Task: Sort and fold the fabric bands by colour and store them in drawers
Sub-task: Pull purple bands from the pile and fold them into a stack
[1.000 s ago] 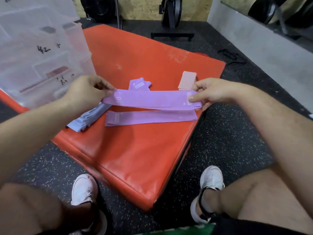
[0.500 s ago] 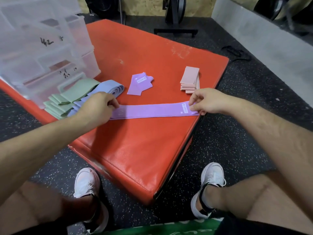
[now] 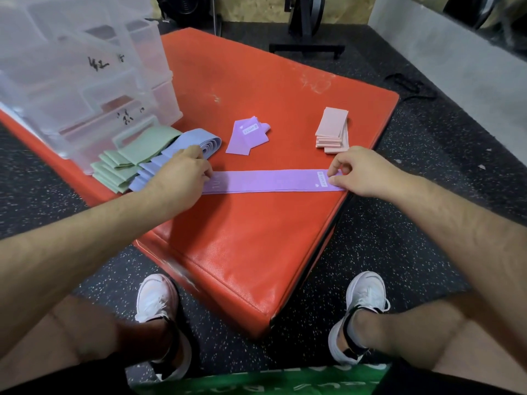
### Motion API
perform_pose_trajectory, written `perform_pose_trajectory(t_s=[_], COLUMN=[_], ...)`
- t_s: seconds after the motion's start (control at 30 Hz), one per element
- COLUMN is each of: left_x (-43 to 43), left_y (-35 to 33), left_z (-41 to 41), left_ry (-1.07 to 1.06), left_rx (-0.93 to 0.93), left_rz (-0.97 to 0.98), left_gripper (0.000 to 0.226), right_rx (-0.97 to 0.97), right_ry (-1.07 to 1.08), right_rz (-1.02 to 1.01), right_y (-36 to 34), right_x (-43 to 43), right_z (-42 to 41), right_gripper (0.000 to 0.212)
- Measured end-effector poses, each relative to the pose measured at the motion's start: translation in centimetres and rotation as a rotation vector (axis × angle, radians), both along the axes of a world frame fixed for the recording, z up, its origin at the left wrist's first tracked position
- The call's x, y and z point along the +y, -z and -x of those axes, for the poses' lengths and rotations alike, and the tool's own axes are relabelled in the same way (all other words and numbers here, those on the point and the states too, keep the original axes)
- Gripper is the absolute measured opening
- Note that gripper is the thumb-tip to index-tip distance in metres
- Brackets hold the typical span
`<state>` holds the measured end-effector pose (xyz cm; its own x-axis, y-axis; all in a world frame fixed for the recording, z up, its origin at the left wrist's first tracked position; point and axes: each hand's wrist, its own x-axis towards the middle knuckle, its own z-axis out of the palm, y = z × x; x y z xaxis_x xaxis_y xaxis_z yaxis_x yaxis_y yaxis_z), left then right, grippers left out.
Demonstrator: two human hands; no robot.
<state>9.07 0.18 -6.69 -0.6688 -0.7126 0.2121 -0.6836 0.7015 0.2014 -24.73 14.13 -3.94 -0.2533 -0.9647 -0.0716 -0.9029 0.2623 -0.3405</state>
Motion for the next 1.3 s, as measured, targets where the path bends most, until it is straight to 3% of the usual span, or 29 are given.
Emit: perform_pose_trajectory(t_s=[0.2,0.33,0.5,0.77,0.93,1.3], left_x=[0.0,-0.5,-1.6,-4.1,-4.9,-4.2], left_y=[-1.4,-2.1,-2.9,-2.3,-2.3,-1.9], left_z=[0.5,2.6,6.0,9.8,11.0,9.4], left_ry=[0.033,0.049,0.000,-0.070,-0.095,-0.087], left_rx=[-0.038,0.022,0.034,-0.151,-0.173,-0.146], left_rz=[-0.023,0.001,0.012,-0.020,-0.006,-0.082], left_gripper=[0.017,0.026,0.017,0.035,0.029,0.022], right_rx=[0.085,0.054,0.009,-0.063,0.036,0.196], right_ry=[-0.062,-0.148,-0.257,-0.146,-0.187,-0.193], right_rz=[0.058,0.182,0.247,0.166,0.062,0.119], right_y=[-0.6,-0.9,-0.4,1.5,1.5,2.2], right_x=[-0.6,-2.9,-6.9,-11.6,-13.4,-13.9], right_z=[-0.9,-3.5,-7.2,-8.7,-8.6,-8.3], right_gripper=[0.006,0.002,0.006,0.027,0.041,0.024])
